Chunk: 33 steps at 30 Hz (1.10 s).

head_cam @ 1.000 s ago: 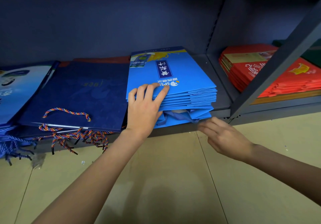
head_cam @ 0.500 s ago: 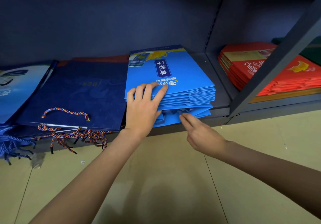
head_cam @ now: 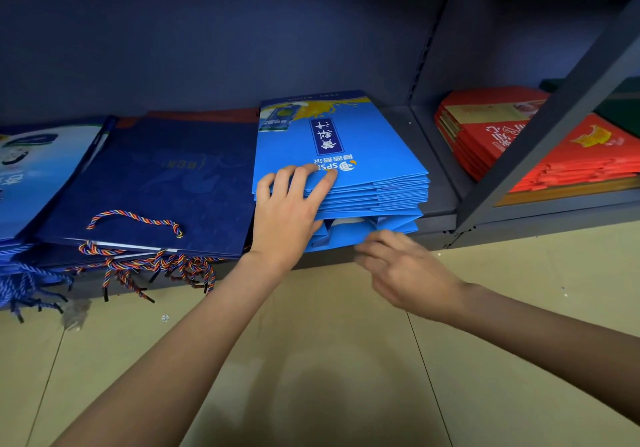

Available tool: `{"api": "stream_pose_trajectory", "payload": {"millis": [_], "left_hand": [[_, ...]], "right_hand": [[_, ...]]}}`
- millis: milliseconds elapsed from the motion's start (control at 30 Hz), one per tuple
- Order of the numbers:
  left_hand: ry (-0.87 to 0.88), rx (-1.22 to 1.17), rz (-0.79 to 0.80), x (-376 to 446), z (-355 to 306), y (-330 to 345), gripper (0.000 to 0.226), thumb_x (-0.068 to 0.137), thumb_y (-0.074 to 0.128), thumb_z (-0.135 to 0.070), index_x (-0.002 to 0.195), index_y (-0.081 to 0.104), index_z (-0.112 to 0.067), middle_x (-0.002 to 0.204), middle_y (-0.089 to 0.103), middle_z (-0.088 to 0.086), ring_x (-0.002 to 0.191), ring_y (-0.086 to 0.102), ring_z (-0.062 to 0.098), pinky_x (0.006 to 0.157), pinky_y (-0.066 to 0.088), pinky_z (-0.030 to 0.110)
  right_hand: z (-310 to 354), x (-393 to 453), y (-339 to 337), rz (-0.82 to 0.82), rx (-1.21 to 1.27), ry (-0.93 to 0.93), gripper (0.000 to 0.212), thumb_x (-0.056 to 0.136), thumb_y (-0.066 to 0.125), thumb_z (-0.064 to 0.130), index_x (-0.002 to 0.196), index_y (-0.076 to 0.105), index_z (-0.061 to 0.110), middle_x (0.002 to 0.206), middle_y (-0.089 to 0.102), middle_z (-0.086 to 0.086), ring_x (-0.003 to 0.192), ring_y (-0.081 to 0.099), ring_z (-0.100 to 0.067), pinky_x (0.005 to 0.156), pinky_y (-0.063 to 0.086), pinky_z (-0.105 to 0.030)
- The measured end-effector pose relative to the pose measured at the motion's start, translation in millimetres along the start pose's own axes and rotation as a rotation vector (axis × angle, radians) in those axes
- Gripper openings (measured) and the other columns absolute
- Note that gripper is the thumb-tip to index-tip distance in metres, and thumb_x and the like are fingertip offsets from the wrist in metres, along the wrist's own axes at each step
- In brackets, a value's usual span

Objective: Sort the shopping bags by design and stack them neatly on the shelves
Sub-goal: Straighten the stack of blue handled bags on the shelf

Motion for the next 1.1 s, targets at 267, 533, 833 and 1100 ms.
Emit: {"api": "stream_pose_trajectory", "payload": {"millis": [267,533,833,1100], "left_hand": [[-0.01,-0.011,0.004,1,1,-2,0.086,0.048,0.09,-0.037,0.126,0.056,-0.023,0.117,0.061,0.007,0.101,0.052,0.027,0.087,0.03,0.038],[-0.013,-0.012,-0.015,1,1,0,0.089,0.053,0.086,-0.04,0.128,0.043,-0.024,0.12,0.06,0.006,0.104,0.042,0.025,0.088,0.029,0.038],[0.039,0.03,0.135,-32,-2,12,0.117,0.047,0.083,-0.059,0.144,0.026,-0.028,0.143,0.029,0.013,0.122,0.036,0.029,0.1,0.027,0.046],[0.002,0.012,0.19,-41,-6,24,0.118,0.044,0.085,-0.056,0.143,0.027,-0.028,0.142,0.033,0.012,0.12,0.037,0.028,0.099,0.028,0.045]], "right_hand": [[-56,14,-43,-0.23,-0.266,0.134,0.084,0.061,0.085,0.029,0.129,0.04,0.007,0.136,0.034,-0.019,0.124,0.035,-0.035,0.105,0.028,-0.053],[-66,48,-28,-0.192,-0.414,0.186,0.085,0.059,0.083,0.036,0.129,0.041,0.014,0.123,0.055,-0.014,0.109,0.04,-0.028,0.103,0.025,-0.052],[-61,43,-15,-0.221,-0.405,0.198,0.09,0.046,0.086,0.026,0.124,0.043,0.014,0.116,0.059,-0.013,0.101,0.041,-0.028,0.092,0.028,-0.049],[-59,36,5,-0.118,-0.452,0.216,0.094,0.045,0.086,0.029,0.127,0.042,0.016,0.12,0.057,-0.011,0.102,0.042,-0.027,0.09,0.033,-0.049]]}}
Point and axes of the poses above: each hand's wrist, its own x-axis towards the middle knuckle, its own y-axis out of the palm, z = x × y, the point moved 5 cm from there along x, towards the middle knuckle
